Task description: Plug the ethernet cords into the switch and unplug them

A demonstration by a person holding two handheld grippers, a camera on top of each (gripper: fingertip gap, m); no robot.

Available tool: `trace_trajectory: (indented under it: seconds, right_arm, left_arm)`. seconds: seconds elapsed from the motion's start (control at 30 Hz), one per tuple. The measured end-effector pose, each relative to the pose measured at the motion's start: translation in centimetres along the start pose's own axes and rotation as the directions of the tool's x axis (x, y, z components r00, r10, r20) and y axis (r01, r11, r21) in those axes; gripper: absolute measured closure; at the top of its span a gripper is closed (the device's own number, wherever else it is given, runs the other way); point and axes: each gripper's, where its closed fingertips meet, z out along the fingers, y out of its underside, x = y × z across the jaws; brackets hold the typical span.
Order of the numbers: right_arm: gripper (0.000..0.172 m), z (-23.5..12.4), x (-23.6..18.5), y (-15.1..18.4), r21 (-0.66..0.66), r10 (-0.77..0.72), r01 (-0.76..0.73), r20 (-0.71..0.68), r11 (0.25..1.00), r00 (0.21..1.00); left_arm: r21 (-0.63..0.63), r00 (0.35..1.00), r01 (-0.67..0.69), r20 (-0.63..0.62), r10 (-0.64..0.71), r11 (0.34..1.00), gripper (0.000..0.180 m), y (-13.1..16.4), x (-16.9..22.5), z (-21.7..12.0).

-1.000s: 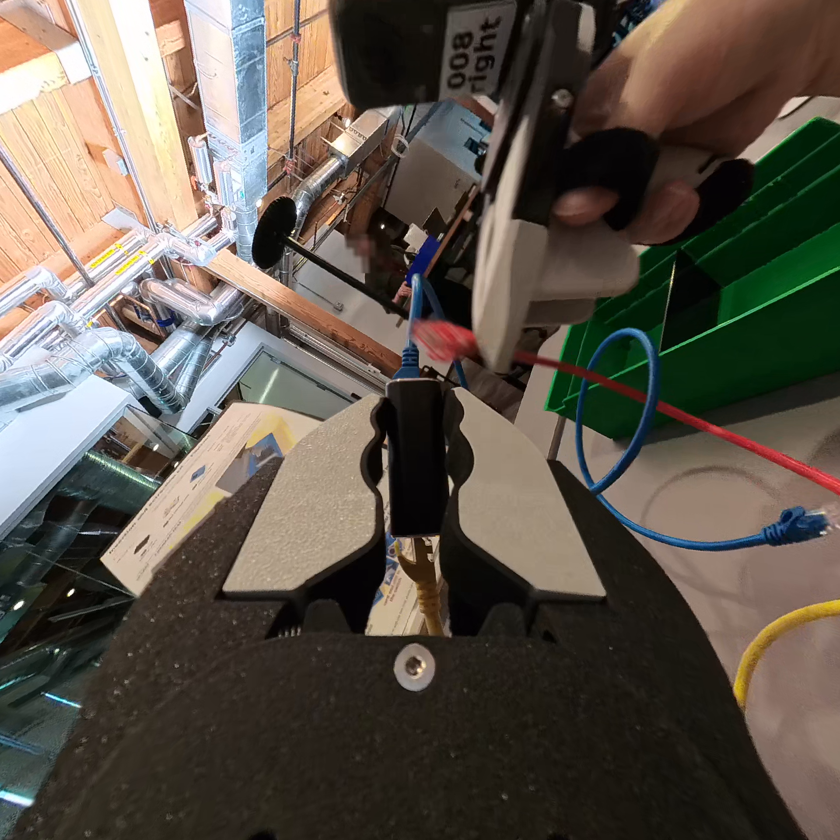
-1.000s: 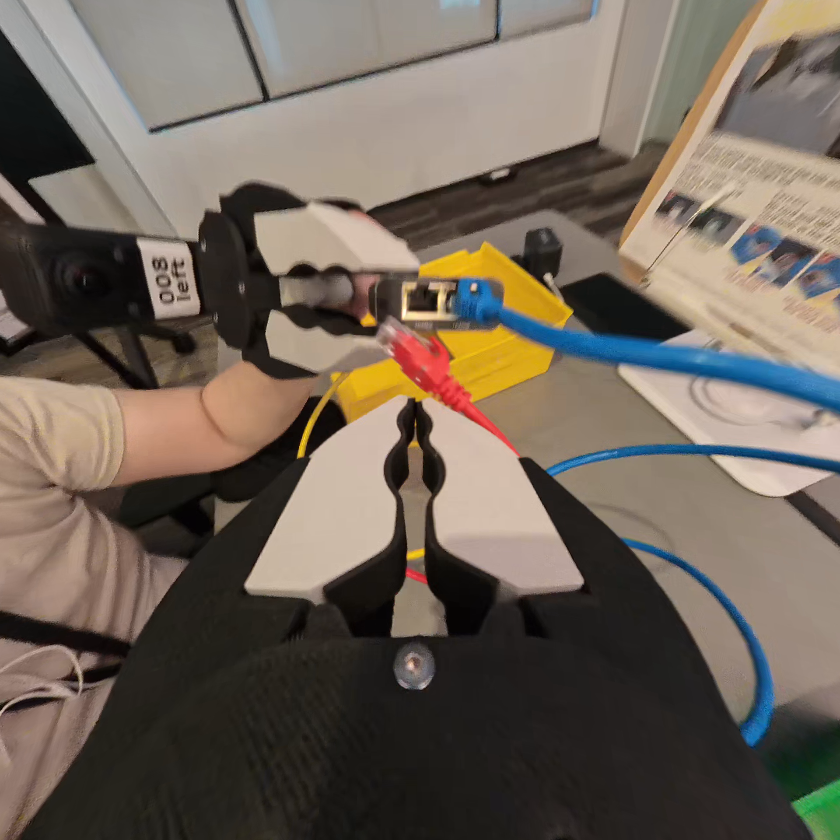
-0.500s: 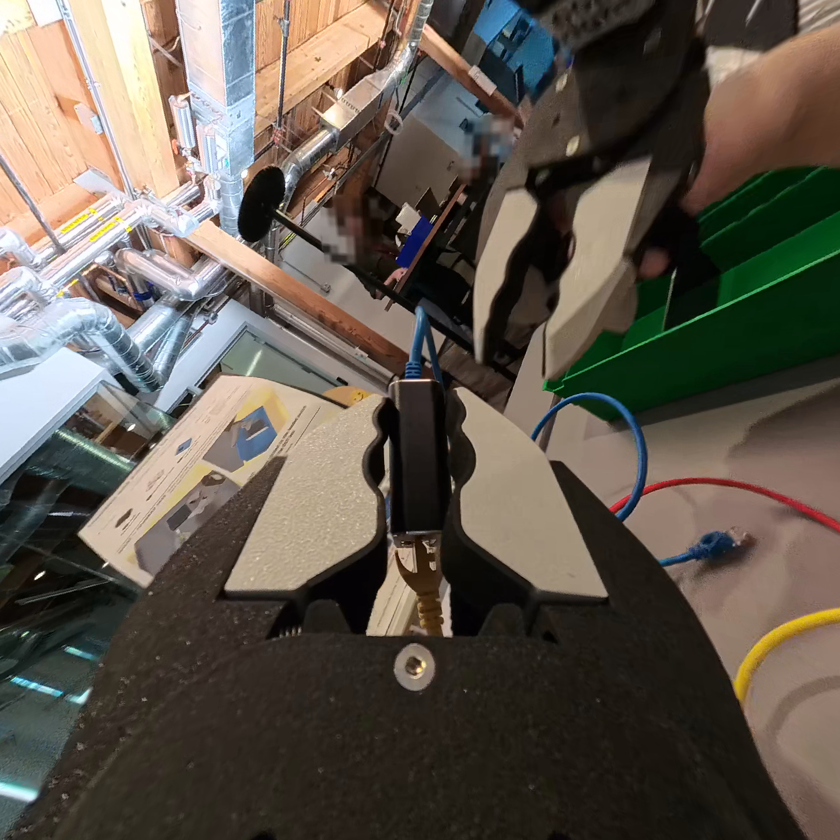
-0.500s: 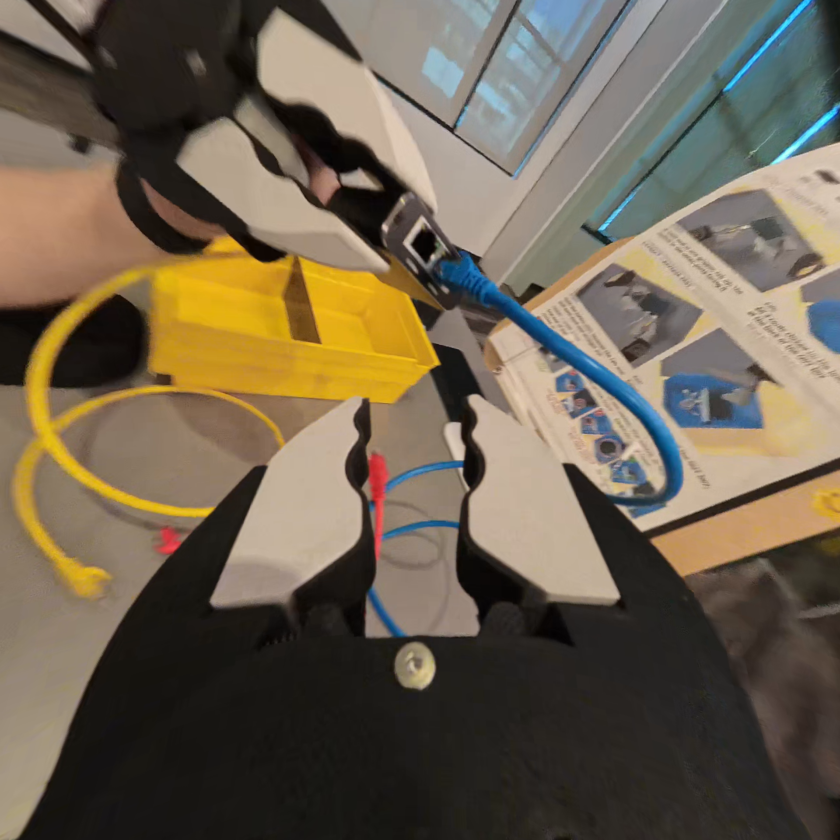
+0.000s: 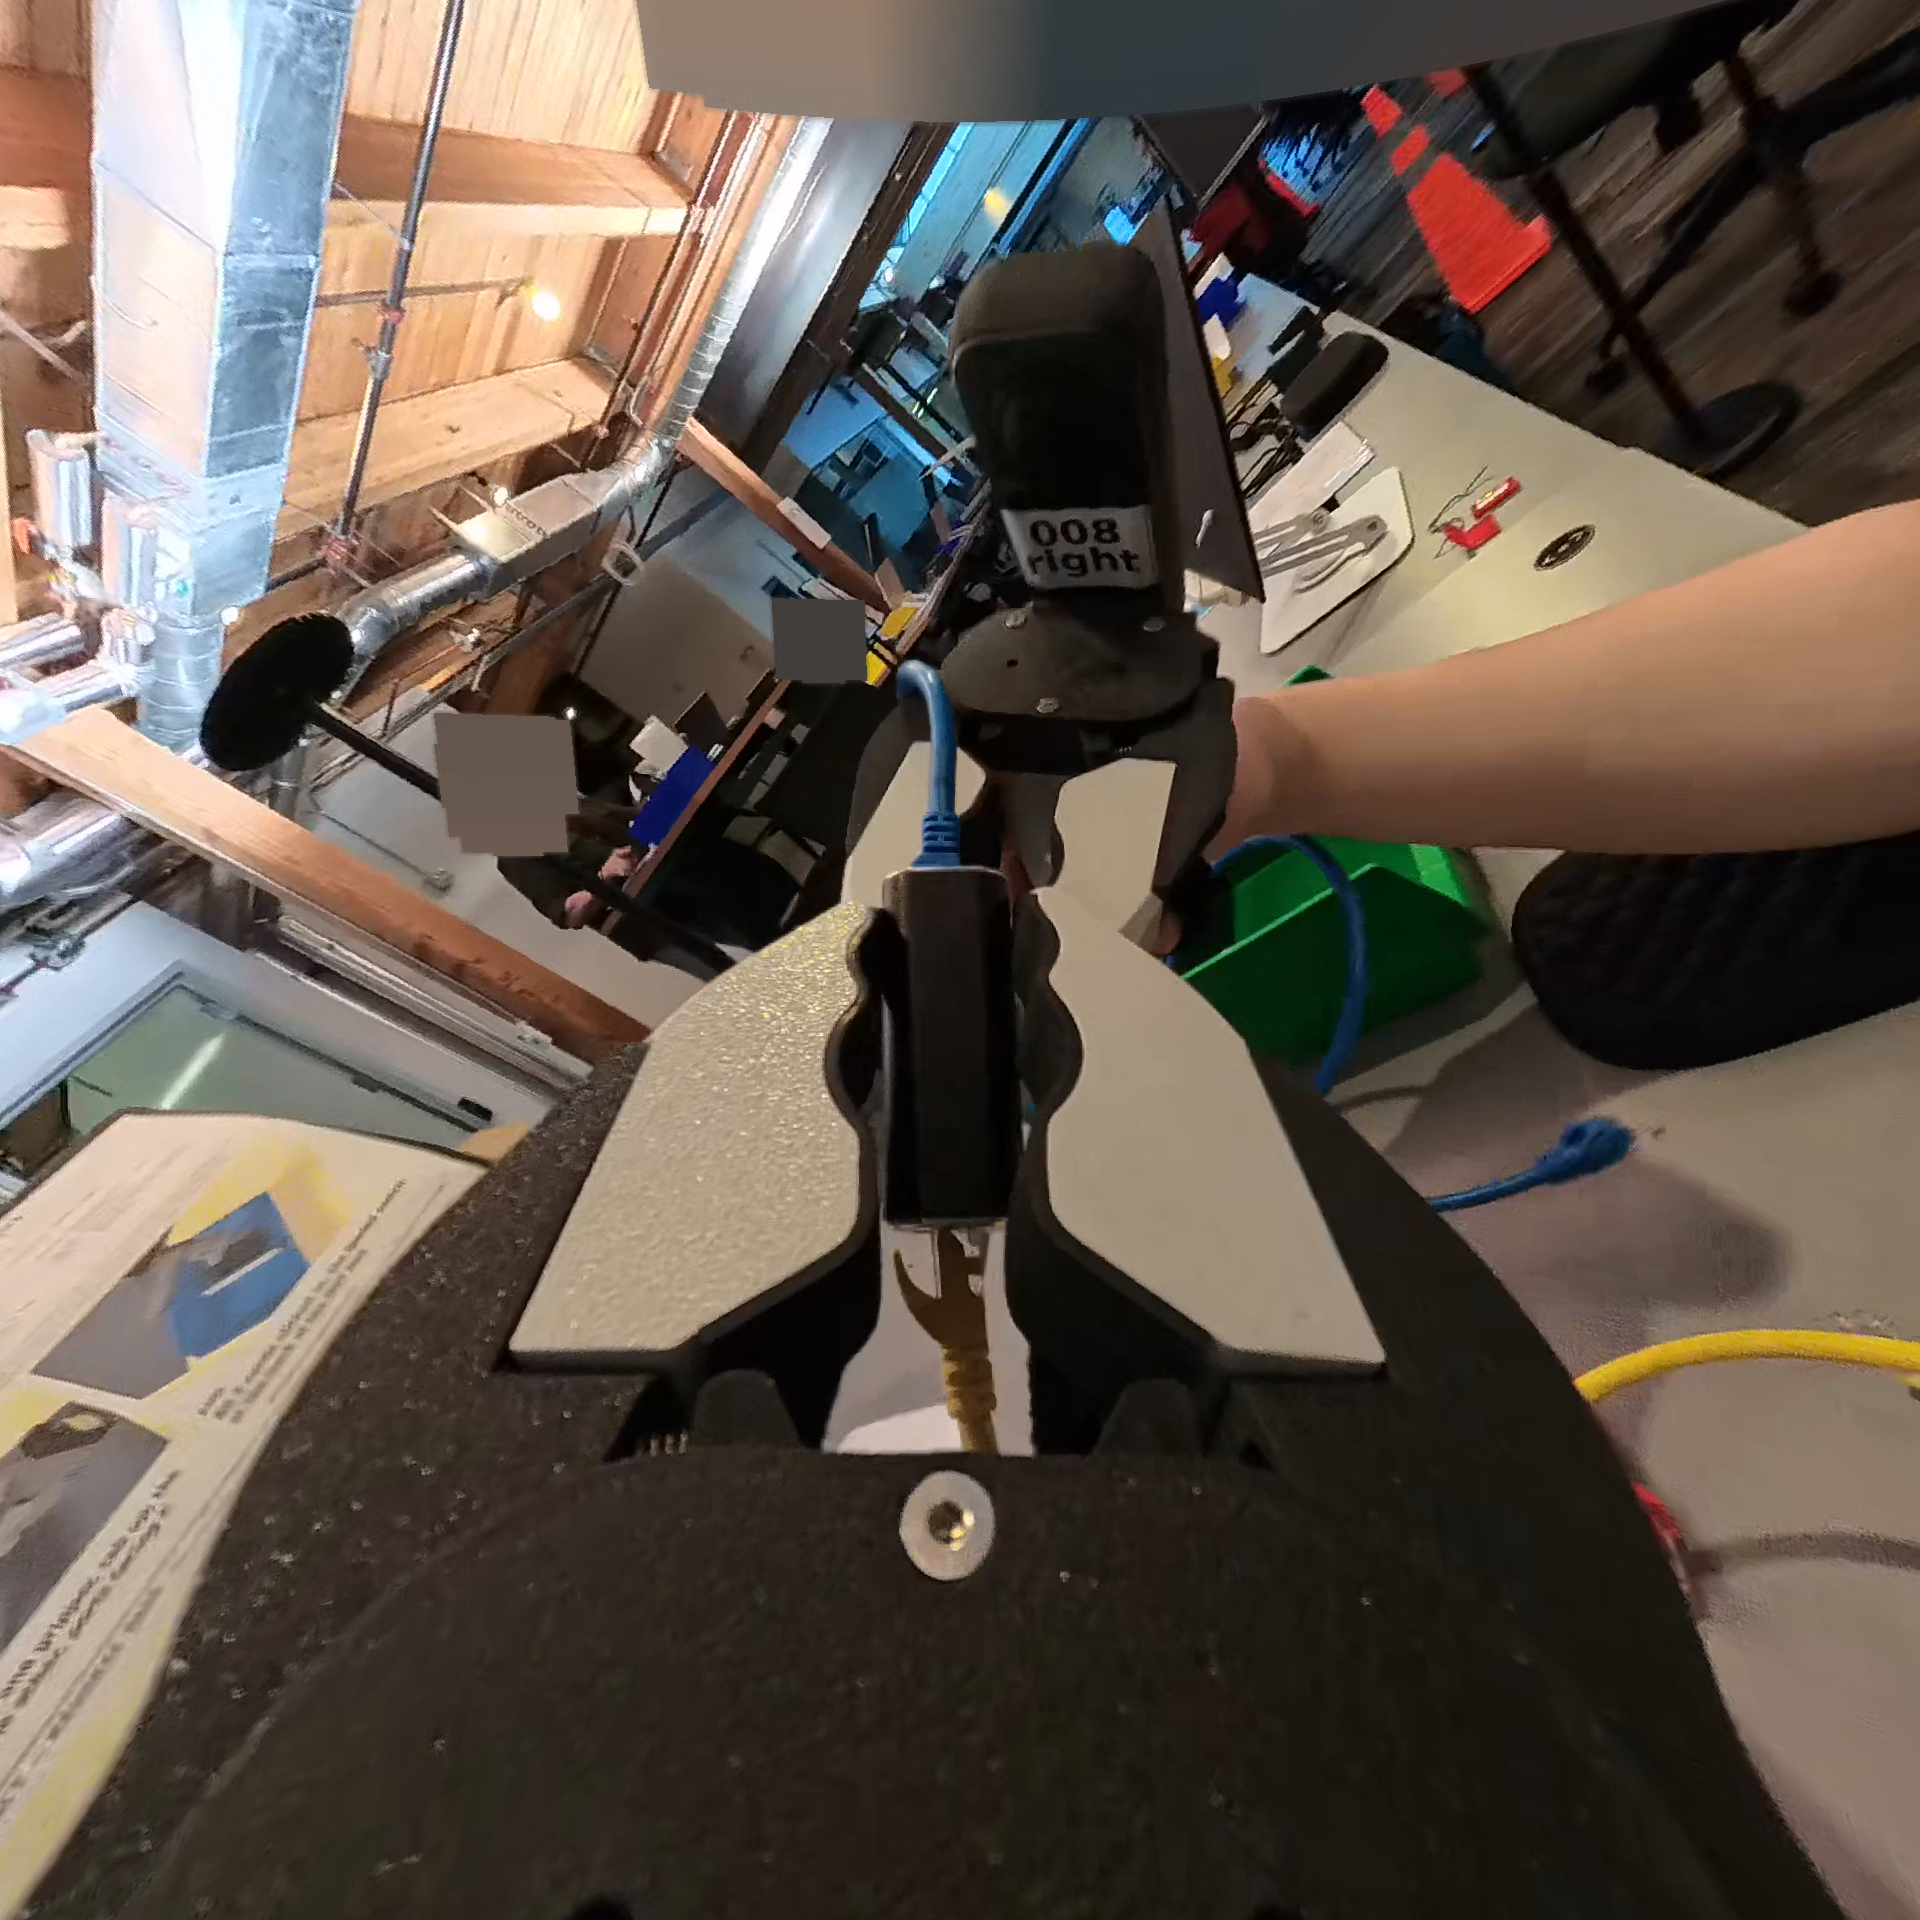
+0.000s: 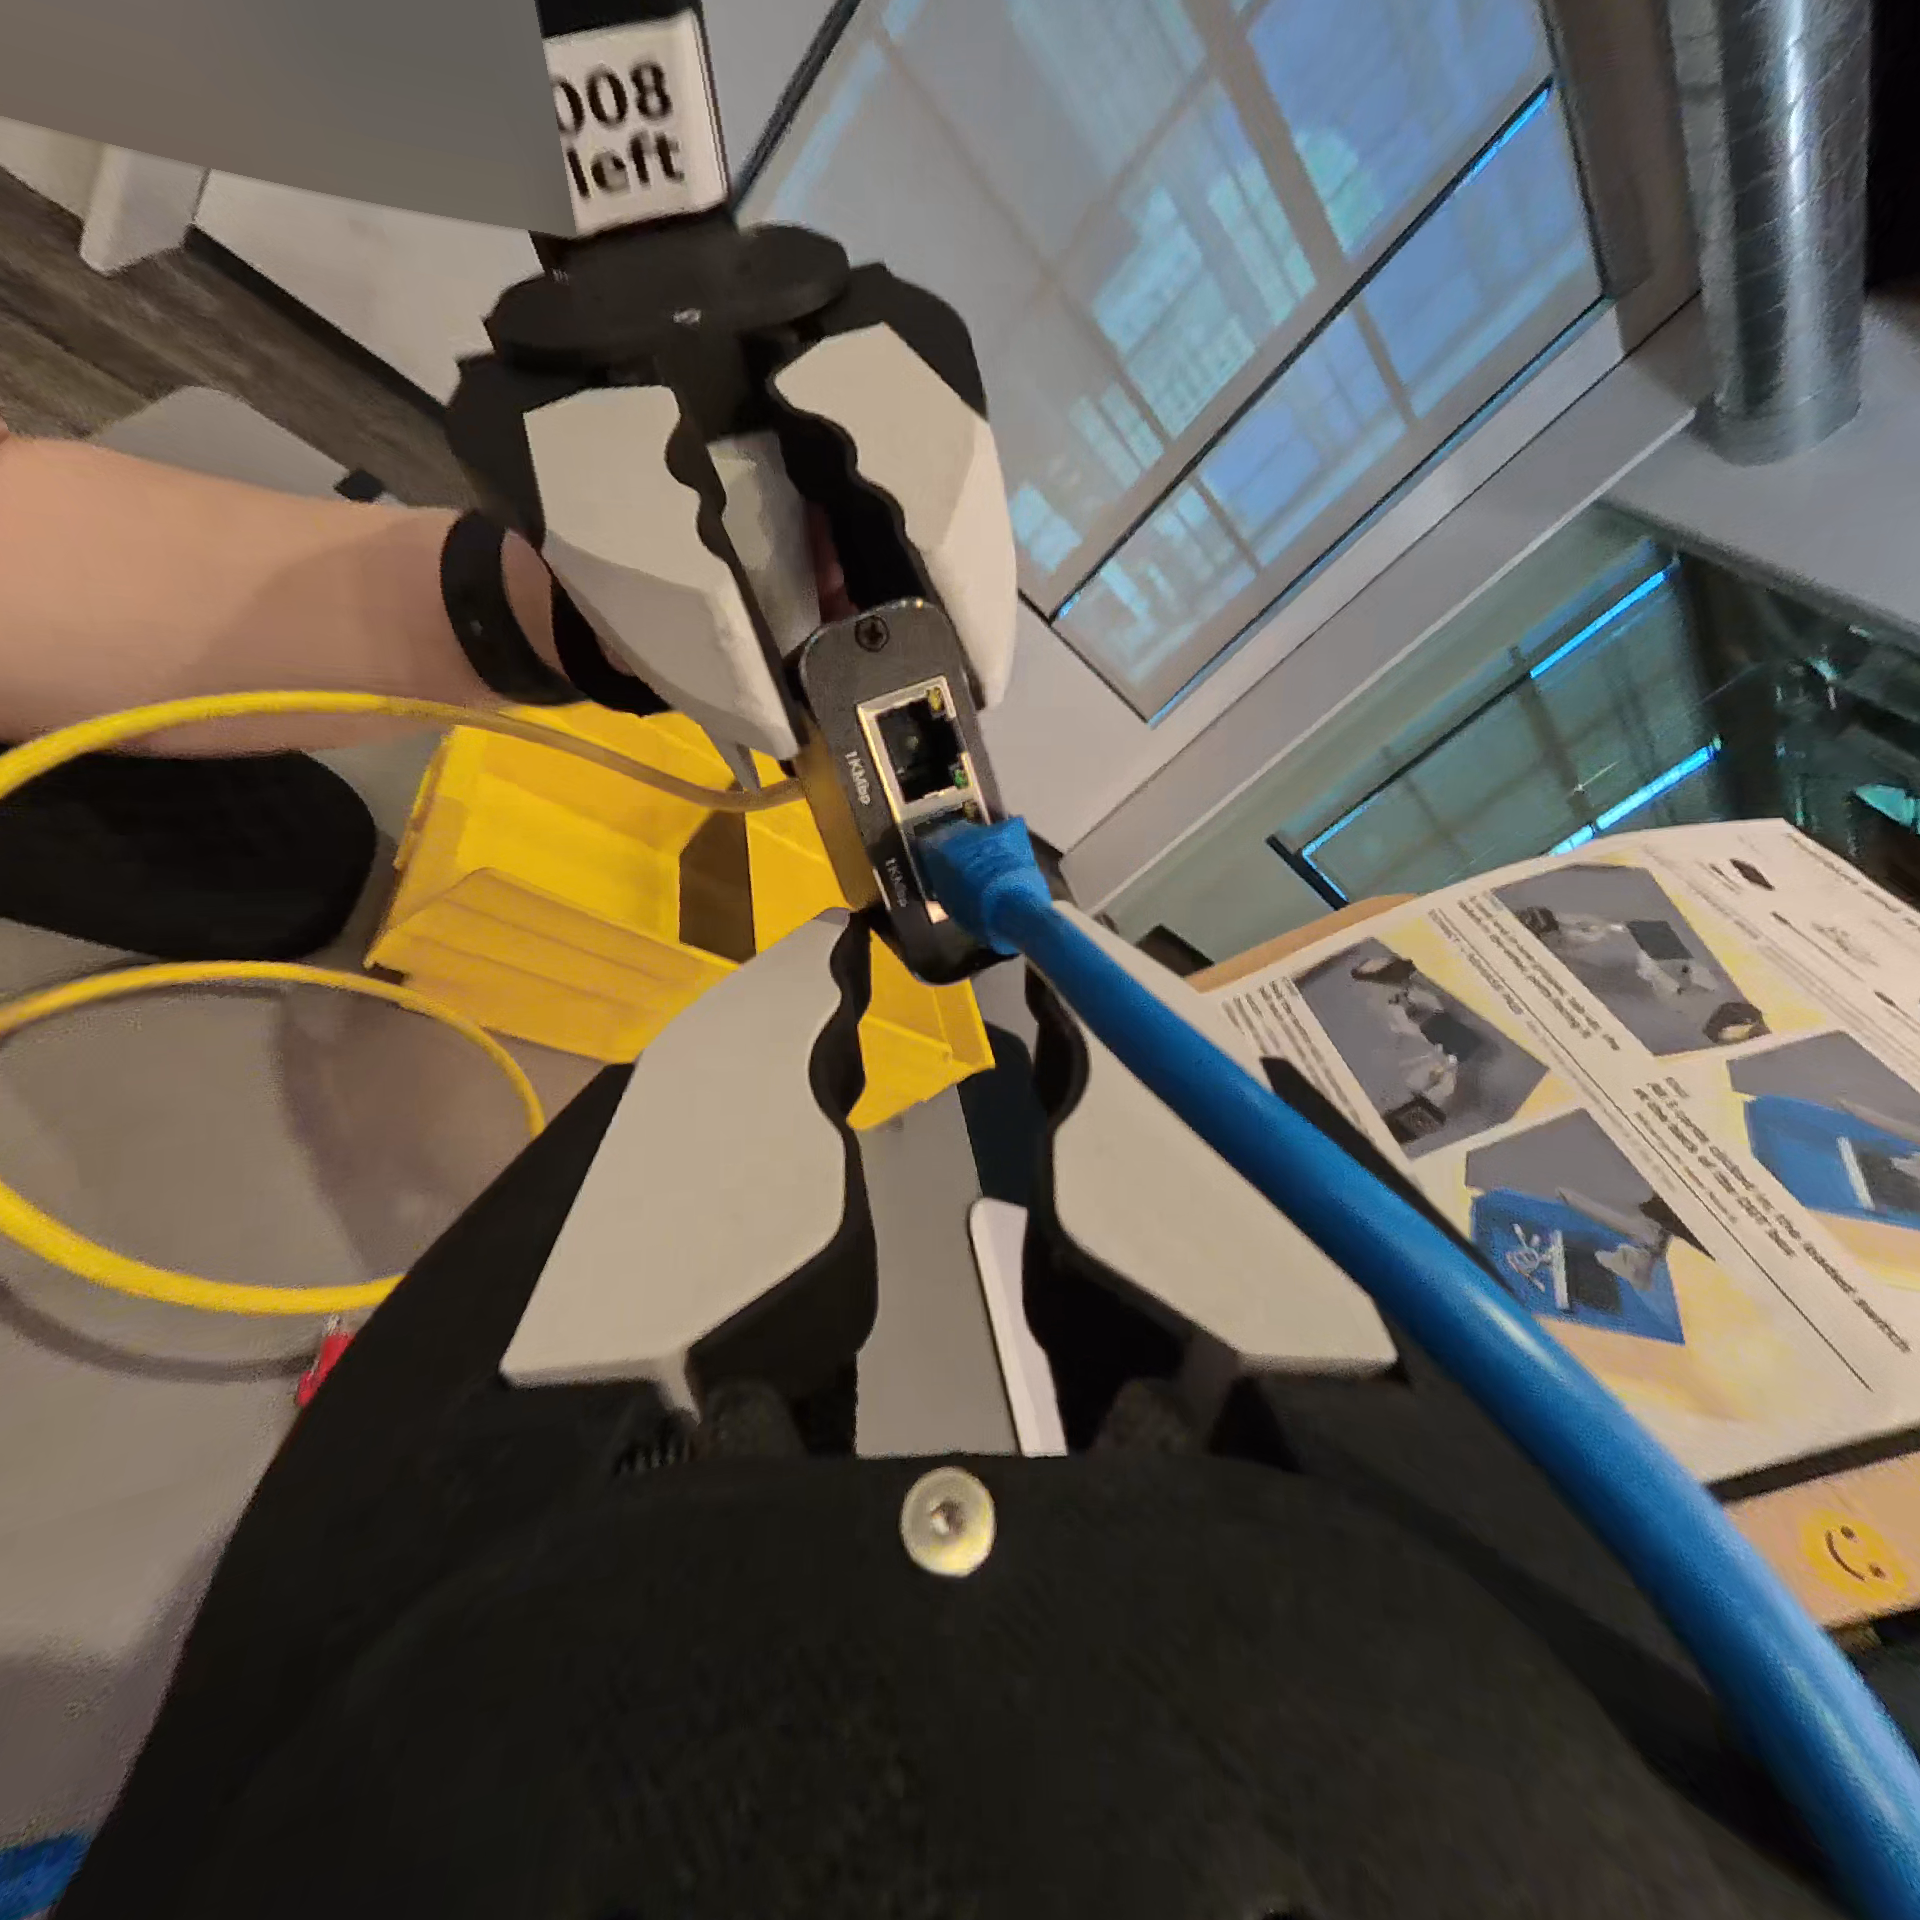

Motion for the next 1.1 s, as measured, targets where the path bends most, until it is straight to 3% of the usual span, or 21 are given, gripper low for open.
trace_trajectory:
  seconds: [0.17, 0.27, 0.43, 0.7, 0.97, 1.1]
  right_arm:
    - [0.145, 0.0, 0.6, 2.2, -0.126, -0.027, 0.022, -0.032, 0.992, 0.999]
    - [0.145, 0.2, 0.7, 2.4, -0.136, -0.035, 0.029, -0.040, 0.990, 0.999]
    - [0.144, 0.3, 1.0, 3.5, -0.222, -0.075, 0.060, -0.061, 0.973, 0.995]
    - [0.140, 0.0, 1.9, 4.4, -0.274, -0.064, 0.031, -0.112, 0.961, 0.992]
    - [0.140, 0.2, -0.5, 0.2, -0.157, -0.132, 0.130, -0.006, 0.979, 0.991]
    - [0.141, -1.1, -1.4, -4.5, -0.016, -0.013, 0.014, 0.045, 1.000, 0.999]
  left_arm:
    - [-0.150, 0.999, 0.011, 0.049, -0.004, 0.989, 0.139, 3.1, -0.9, 0.1]
    - [-0.331, 0.999, -0.001, 0.035, 0.013, 0.944, 0.126, 6.5, -0.7, 0.3]
    - [-0.390, 0.990, -0.100, 0.051, 0.130, 0.915, 0.154, 7.7, -0.8, 0.9]
    - [-0.495, 0.970, -0.120, 0.125, 0.208, 0.860, 0.156, 9.1, -2.2, 1.1]
    - [-0.536, 0.959, -0.053, 0.208, 0.192, 0.843, 0.156, 10.9, -4.4, -0.6]
    - [-0.538, 0.961, -0.050, 0.205, 0.188, 0.841, 0.156, 11.7, -4.3, -0.6]
